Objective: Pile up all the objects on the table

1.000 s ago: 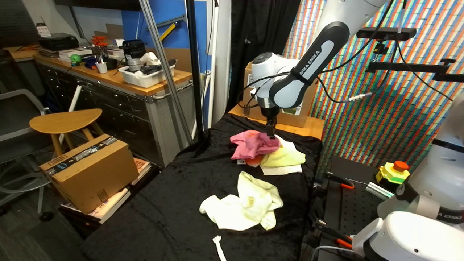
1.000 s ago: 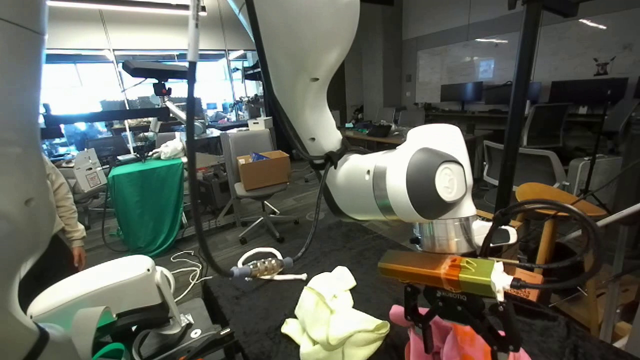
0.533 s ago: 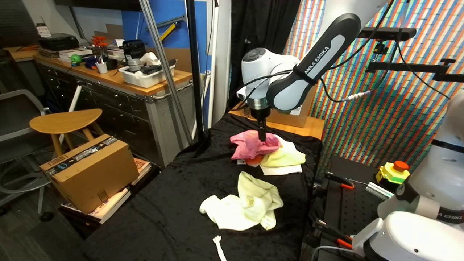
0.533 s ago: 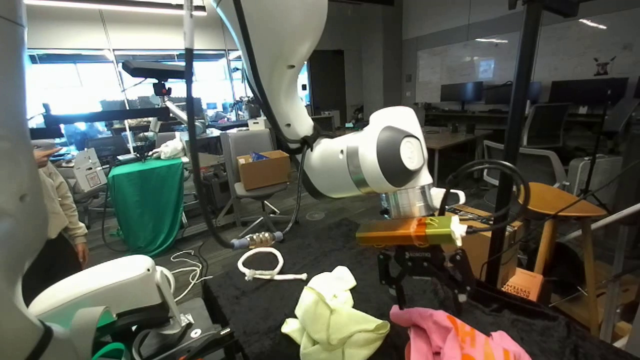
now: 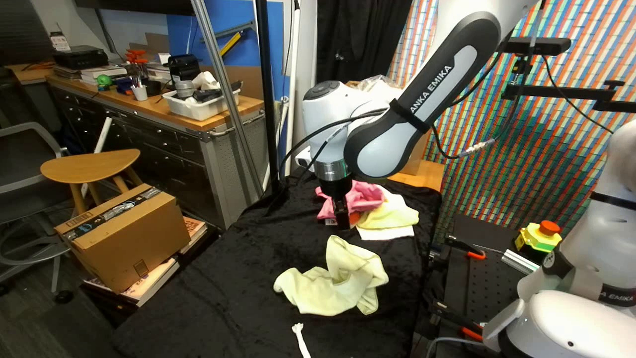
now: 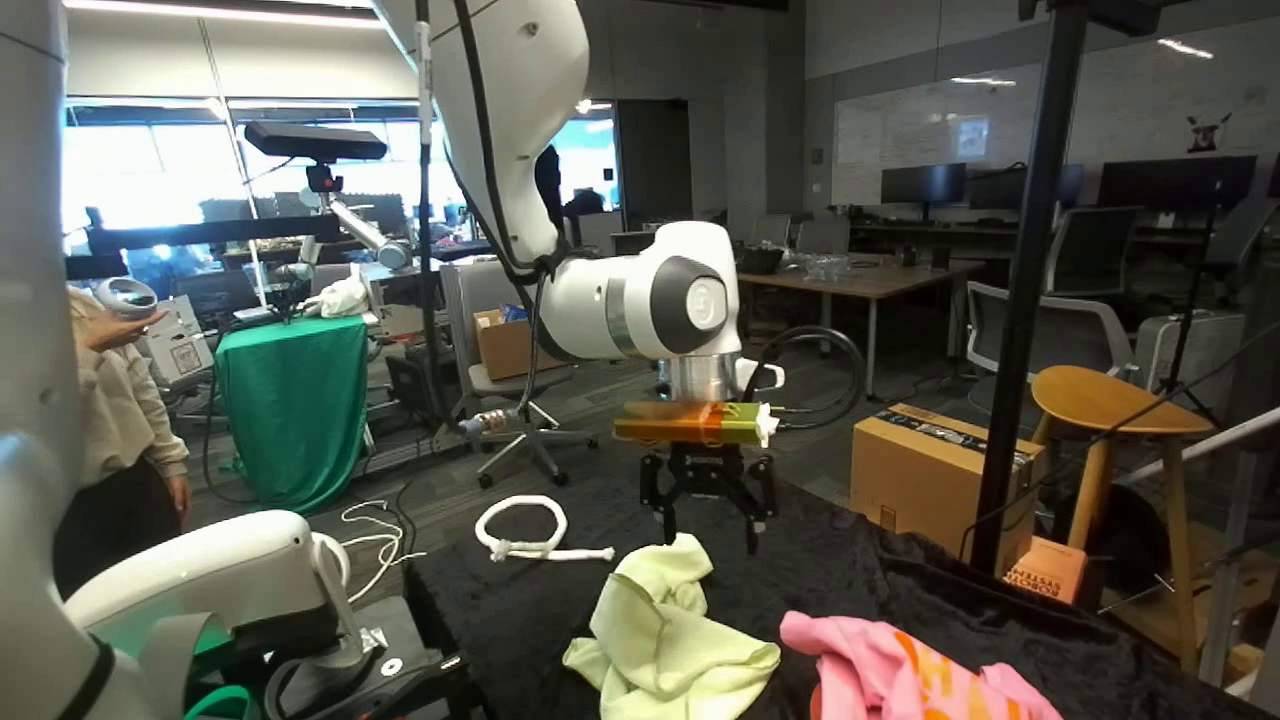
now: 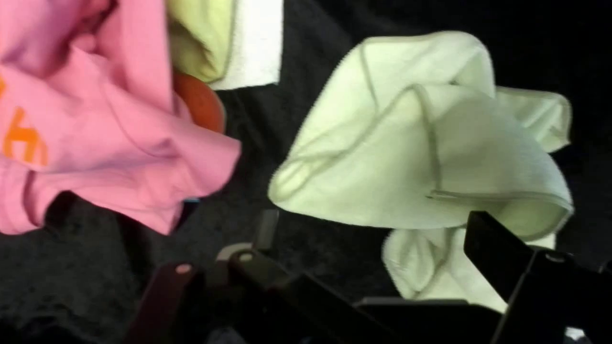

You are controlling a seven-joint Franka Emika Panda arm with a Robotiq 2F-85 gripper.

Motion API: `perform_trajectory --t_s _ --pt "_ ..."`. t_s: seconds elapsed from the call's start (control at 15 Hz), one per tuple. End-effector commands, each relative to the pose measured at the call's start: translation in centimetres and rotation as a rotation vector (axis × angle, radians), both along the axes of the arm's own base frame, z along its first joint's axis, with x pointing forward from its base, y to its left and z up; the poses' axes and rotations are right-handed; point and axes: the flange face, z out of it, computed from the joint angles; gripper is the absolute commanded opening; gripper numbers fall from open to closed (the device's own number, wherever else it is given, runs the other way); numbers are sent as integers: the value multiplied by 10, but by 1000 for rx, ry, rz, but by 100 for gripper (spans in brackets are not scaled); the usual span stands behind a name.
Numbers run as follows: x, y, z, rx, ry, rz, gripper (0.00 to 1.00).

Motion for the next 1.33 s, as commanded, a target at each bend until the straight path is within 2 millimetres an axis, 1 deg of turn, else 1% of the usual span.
perform_trajectory --t_s 0.0,0.13,0.33,0.6,0.93,1.13,1.27 --pt "7 34 -5 131 75 -11 100" --pt "11 47 -12 194 116 -35 100" --pt "20 57 -27 244 175 -59 100" --pt "30 60 -49 282 274 -103 100" --pt "39 63 -70 285 378 -184 100" --pt "43 64 -84 246 400 -215 100" --pt "44 62 -92 202 379 -233 100"
